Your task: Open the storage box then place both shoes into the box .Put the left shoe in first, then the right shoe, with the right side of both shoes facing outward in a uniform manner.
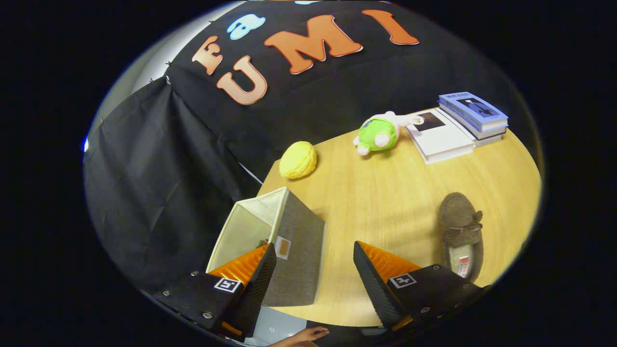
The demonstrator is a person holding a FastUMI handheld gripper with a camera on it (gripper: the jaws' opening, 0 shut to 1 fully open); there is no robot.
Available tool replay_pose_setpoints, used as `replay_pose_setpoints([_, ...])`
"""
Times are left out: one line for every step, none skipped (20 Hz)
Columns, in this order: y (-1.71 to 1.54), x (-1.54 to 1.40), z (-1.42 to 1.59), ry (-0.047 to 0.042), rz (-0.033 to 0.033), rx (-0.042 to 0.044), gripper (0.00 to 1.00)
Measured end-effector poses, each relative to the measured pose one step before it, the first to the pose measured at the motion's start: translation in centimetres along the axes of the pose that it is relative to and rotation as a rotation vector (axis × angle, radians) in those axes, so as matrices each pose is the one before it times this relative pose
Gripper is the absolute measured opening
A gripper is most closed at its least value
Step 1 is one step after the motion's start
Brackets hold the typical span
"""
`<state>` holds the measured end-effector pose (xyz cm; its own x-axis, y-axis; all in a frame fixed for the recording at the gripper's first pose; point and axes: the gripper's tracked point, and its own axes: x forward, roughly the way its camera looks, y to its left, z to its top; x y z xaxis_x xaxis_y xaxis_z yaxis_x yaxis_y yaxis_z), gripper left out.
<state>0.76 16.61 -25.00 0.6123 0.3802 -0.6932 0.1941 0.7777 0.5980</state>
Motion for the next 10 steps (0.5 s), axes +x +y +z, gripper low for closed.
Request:
replay_pose_setpoints([-1.443,-0.307,0.022,-0.00523,-0.02035,0.00255,0.96])
replay_pose_setpoints([-1.424,-0.329,0.013,-0.00964,-0.02679,0.00014,0.96])
replay_pose_setpoints([-1.386,-0.46,0.194,-0.01377,-0.02546,-0.00641,0.96])
replay_pose_setpoints([-1.083,-0.382,0.214,-0.01243,-0.02448,-0.00674,0.96])
replay_pose_setpoints([-1.266,-0.241,0.039,-0.00332,-0.01621,-0.00853,0.96])
replay_pose_setpoints([-1.236,-0.322,-0.298,0.00143,-0.01607,-0.00005,0.96])
replay_pose_setpoints([-1.325,-0.183,-0.167,-0.00001,-0.01967,0.00596,0.96])
replay_pose_setpoints([-1.216,-0.075,-0.029,0.00072,-0.01987,0.00635,0.96])
replay_pose_setpoints([-1.221,-0.124,-0.107,-0.0003,-0.02129,0.00913,0.96])
replay_pose_setpoints([-0.933,-0.223,-0.229,0.00057,-0.016,0.00596,0.96])
